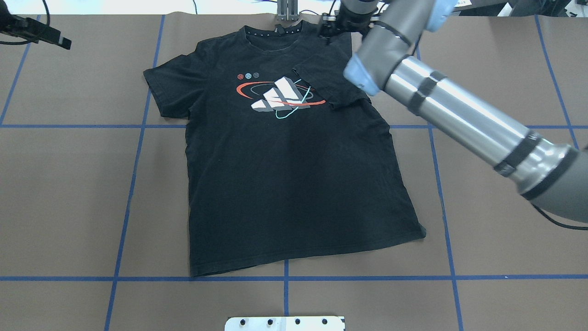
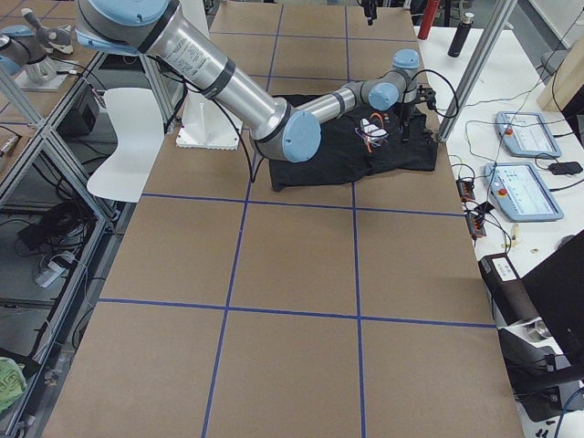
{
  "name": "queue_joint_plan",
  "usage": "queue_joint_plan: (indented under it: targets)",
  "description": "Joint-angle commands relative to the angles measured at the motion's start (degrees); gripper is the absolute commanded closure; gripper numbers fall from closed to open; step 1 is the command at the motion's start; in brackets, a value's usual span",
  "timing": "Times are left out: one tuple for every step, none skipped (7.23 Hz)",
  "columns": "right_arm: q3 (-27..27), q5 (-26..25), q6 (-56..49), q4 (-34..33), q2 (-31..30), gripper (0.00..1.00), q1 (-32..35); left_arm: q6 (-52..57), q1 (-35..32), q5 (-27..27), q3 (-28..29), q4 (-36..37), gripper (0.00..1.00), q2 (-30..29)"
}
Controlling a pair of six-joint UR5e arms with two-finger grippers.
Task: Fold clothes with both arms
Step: 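Lift the right gripper away while the left arm moves toward the shirt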
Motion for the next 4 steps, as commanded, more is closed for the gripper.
queue_joint_plan:
  targets:
    - [12.67,4.92,-11.22,-4.01,-12.33,0.02,5.01,-11.5,4.37,7.73,5.91,-8.67,0.0,-2.87]
    - [16.63,6.86,-15.18,-4.1,-17.17,0.02,7.38,-14.68,6.39,10.46,8.38,-10.37,0.0,-4.45]
    - [20.41,9.57,-19.57,-4.02,-22.61,0.02,10.28,-16.28,9.2,14.84,11.1,-11.08,0.0,-6.55]
    - [23.75,10.38,-22.75,-4.1,-27.28,0.02,12.66,-17.26,11.31,19.15,16.35,-15.0,0.0,-8.66]
